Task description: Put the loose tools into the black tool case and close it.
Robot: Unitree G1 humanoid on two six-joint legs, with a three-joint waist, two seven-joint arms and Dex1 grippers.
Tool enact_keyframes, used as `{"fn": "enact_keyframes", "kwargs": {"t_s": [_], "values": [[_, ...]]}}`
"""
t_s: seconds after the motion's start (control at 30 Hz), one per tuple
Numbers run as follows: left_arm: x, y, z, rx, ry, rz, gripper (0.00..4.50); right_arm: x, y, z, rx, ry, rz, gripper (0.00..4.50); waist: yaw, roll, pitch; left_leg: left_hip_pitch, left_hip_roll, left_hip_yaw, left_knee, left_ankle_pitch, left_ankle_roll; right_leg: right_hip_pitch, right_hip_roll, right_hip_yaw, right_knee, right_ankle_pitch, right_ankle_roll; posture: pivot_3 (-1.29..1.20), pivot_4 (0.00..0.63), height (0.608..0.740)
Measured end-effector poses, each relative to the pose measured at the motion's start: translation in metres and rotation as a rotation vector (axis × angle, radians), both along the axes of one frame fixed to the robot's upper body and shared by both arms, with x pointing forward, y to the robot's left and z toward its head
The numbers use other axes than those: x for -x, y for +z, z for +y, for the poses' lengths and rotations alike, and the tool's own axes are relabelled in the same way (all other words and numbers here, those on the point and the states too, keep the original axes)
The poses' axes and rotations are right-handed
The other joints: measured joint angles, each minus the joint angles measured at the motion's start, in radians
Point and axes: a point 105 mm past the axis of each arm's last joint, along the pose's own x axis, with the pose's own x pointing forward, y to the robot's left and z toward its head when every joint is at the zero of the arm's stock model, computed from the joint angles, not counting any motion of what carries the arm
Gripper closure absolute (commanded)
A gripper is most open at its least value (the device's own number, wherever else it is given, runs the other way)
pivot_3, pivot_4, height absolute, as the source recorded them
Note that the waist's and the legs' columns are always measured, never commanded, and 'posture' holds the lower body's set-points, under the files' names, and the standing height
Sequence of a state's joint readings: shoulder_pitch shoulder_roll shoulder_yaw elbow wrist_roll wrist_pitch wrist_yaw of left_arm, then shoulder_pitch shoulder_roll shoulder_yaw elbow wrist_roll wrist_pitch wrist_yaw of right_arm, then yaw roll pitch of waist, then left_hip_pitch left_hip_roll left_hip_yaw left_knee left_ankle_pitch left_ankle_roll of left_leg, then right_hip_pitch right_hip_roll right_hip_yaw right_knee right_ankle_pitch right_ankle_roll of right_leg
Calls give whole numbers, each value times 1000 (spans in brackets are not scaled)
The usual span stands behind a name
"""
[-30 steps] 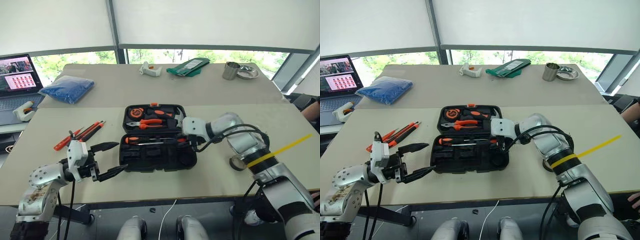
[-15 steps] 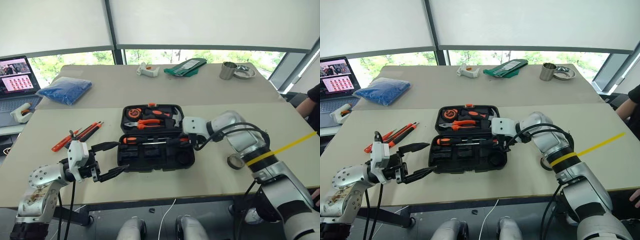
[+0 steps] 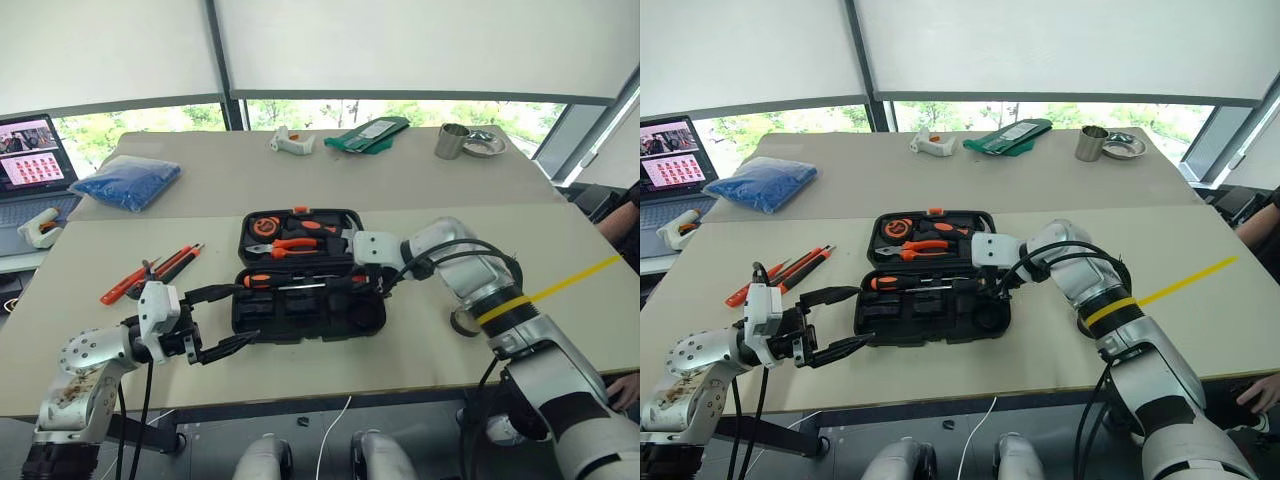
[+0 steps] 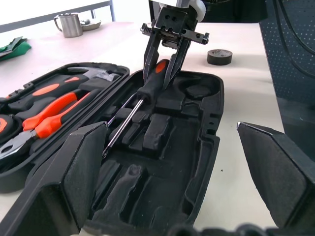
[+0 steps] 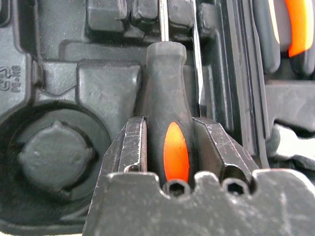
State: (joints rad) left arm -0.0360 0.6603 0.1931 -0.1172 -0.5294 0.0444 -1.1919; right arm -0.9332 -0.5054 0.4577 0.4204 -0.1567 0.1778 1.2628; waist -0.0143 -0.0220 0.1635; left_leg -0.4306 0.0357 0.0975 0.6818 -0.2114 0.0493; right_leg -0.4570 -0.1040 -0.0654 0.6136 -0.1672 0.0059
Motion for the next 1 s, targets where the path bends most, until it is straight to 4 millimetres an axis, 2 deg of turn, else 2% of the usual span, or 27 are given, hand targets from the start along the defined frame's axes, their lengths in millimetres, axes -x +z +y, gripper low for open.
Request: {"fn": "enact_keyframes", "kwargs": {"t_s": [0.17,0.2,0.33,0.47,0.6,0.63,0.7,0.77,0.87,0.9,1.0], "values": [[0,0,0,-8,-2,-9,0,-1,-2,-3,11,-5,8,3448,0,0,0,0,0,0,-1,0,0,0,0,0,-1,1,2,0,150,740],[0,-1,0,-14,-2,-11,0,-2,-3,-3,10,-7,9,2949,1,0,0,0,0,0,-1,0,0,0,0,0,-1,1,2,0,150,740],[-1,-5,3,-17,3,1,0,-6,-1,-3,-15,1,-19,1725,2,0,0,0,0,0,-1,0,0,0,0,0,-1,1,1,0,150,740],[-2,-7,7,-16,10,3,0,-6,9,-6,-40,72,-63,1725,2,0,0,-1,-1,0,-1,0,0,0,0,0,-2,1,2,0,150,740],[-2,-11,10,-17,12,9,0,-4,37,-19,-107,134,-80,1725,1,0,0,-1,0,0,-2,0,0,0,0,0,-2,2,3,0,150,740],[-2,-12,11,-17,13,12,0,-2,43,-18,-152,146,-70,2234,1,0,0,0,0,0,-2,0,0,0,0,0,-2,2,3,0,150,740],[-3,-12,12,-17,16,10,0,2,58,-11,-281,152,-46,2701,-2,0,0,0,1,1,-2,0,0,0,0,0,-2,2,3,0,150,740],[-5,-10,13,-15,22,1,0,2,68,0,-416,139,-47,3408,-4,0,0,1,3,1,-2,0,-1,0,2,0,-1,3,2,0,150,740],[-6,-9,13,-14,26,-10,0,4,54,13,-506,105,-24,4442,-1,0,0,1,3,1,-2,1,-2,0,2,0,-1,3,2,0,150,740],[-6,-9,13,-13,27,-10,0,4,43,16,-517,83,-4,4442,0,0,0,0,3,1,-2,1,-2,0,2,0,-1,3,2,0,150,740],[-6,-8,14,-11,33,-12,0,6,26,25,-502,67,23,4442,1,1,0,0,3,1,-2,1,-2,-1,2,0,-1,3,2,0,150,740]]}}
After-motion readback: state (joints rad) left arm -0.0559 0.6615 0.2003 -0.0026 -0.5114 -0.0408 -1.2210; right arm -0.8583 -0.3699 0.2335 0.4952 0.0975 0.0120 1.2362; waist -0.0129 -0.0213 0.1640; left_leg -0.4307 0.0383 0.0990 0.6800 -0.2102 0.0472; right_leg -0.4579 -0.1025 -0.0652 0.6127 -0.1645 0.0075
